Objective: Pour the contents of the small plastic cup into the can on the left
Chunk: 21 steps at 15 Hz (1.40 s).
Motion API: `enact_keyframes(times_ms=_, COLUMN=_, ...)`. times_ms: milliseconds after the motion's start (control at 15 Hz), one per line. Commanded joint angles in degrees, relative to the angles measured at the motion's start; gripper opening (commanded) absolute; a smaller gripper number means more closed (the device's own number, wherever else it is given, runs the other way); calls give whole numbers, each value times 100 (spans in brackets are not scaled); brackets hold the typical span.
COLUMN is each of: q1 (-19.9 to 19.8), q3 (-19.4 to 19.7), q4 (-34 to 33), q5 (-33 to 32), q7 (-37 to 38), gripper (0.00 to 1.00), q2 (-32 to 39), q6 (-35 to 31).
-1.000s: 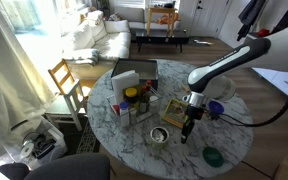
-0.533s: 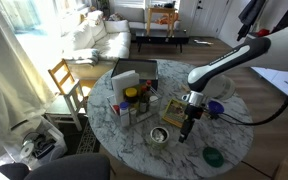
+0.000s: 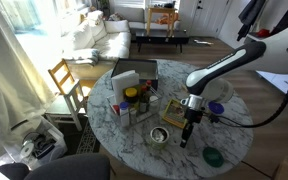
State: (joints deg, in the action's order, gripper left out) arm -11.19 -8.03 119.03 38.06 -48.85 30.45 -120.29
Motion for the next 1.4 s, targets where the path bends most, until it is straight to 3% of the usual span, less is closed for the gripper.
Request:
enact_keyframes(times_ms=0, q1=-2, q3=5, q4=-19, q5=181, q7=-206, gripper=0, q2=-50, q6=201)
enact_keyframes(times_ms=267, q1=42, q3=36, q4=-44, q5=164, q7=-230, gripper=0, q2=-206, q6=309)
enact_keyframes(times_ms=333, q1=60, q3=59, q4=-44, q5=144, q7=-198, gripper=5, q2=-224, q6=287)
enact_keyframes(times_ms=400, q1=67, q3=75, q4=-34, q5=151, q7=-158, gripper=26, q2=-241, q6=267)
enact_keyframes(times_ms=600, q1=76, q3=106, q4=68, q5=308, q7=73, gripper=35, q2=-269, q6=178)
enact_keyframes(times_ms=1067, q1=83, q3=162, q4=459, q5=1430, q7=254, gripper=86, q2=-275, q6=-192)
enact_keyframes(times_ms=1200, q1=119, q3=188, q4=538, q5=1747, q7=231, gripper=67, q2=-259, q6=-205)
enact_keyframes(times_ms=1267, q1=133, q3=201, q4=568, q5=1904, q7=217, gripper=52, q2=-256, q6=-199)
enact_keyframes(times_ms=1333, q1=148, q3=214, q4=608, q5=2072, q7=197, gripper=52, q2=-254, q6=-220)
